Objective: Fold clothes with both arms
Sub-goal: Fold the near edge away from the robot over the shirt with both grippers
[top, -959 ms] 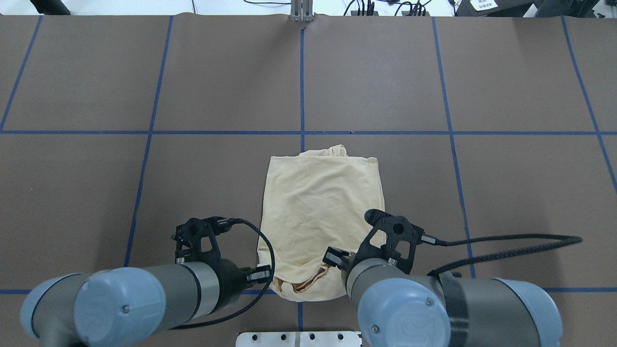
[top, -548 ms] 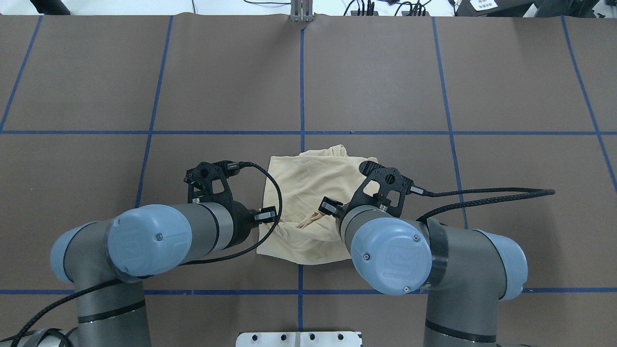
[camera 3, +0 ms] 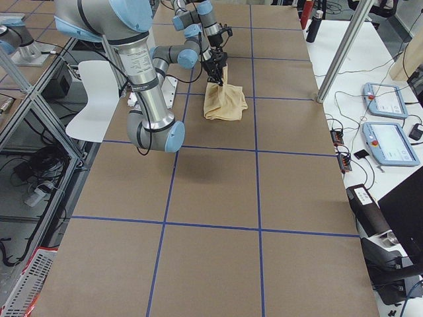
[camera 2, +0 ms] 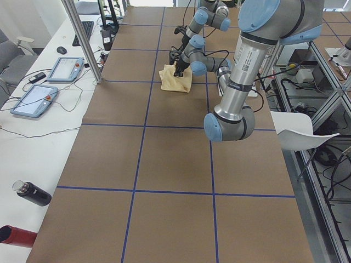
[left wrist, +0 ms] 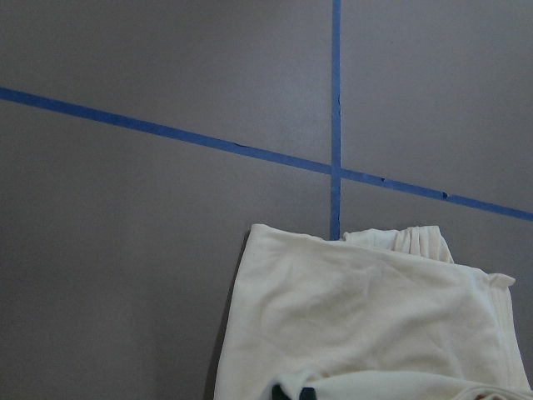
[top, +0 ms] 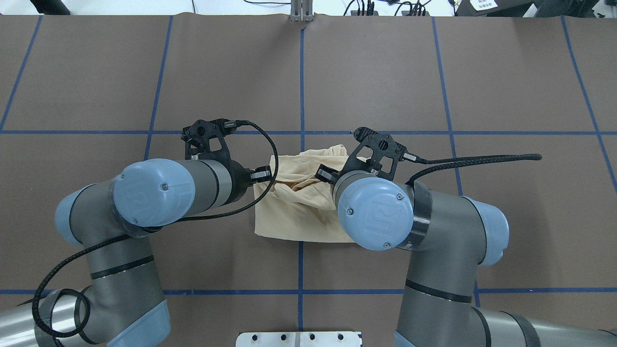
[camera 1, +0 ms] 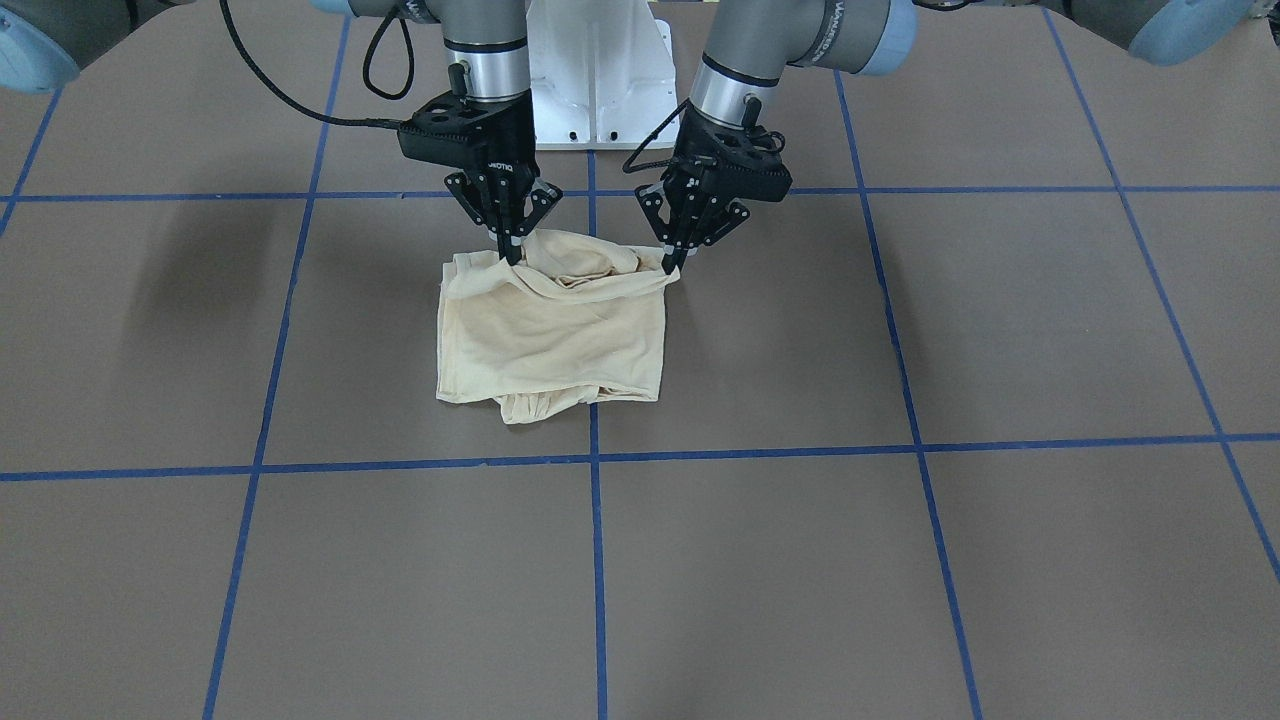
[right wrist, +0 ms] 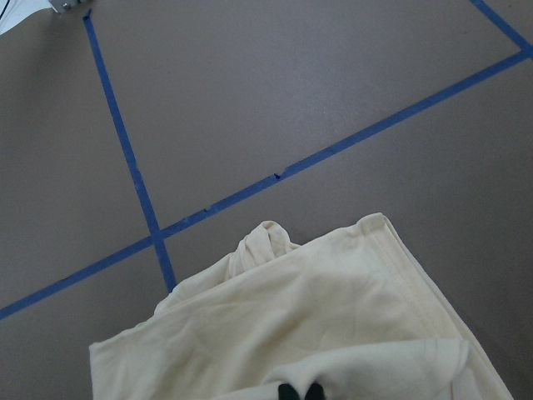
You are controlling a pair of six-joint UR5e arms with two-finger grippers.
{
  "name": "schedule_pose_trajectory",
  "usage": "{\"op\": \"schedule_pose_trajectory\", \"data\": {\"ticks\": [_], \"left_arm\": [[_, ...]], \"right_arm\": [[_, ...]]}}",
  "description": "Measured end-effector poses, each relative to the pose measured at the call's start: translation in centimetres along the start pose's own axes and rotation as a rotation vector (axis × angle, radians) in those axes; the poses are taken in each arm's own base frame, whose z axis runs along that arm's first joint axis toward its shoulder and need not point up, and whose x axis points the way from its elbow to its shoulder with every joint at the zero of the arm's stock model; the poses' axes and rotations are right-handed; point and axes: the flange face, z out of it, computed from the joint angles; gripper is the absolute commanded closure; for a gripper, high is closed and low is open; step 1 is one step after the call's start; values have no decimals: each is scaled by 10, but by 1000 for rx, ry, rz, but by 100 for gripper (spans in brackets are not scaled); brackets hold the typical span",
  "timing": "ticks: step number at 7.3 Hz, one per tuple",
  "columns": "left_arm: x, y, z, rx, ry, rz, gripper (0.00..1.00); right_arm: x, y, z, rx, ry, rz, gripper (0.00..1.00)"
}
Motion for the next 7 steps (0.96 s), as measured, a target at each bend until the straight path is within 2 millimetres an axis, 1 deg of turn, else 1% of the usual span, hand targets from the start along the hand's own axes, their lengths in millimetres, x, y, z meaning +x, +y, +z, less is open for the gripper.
{"op": "schedule_pose_trajectory", "data": {"ticks": [2,3,5,7], "left_arm": [[7,-16,34,19,-45,-4,100],[8,-21,47,25,-66,0,100],[6,-28,66,31,-97,16,100],[7,-31,79,35,-103,24,100]], "right_arm": [[-7,-14,23,29,42,-13,100],[-8,-17,35,39,64,-19,100],[-7,-24,55,52,105,-34,100],[-8,-27,67,53,130,-44,100]]}}
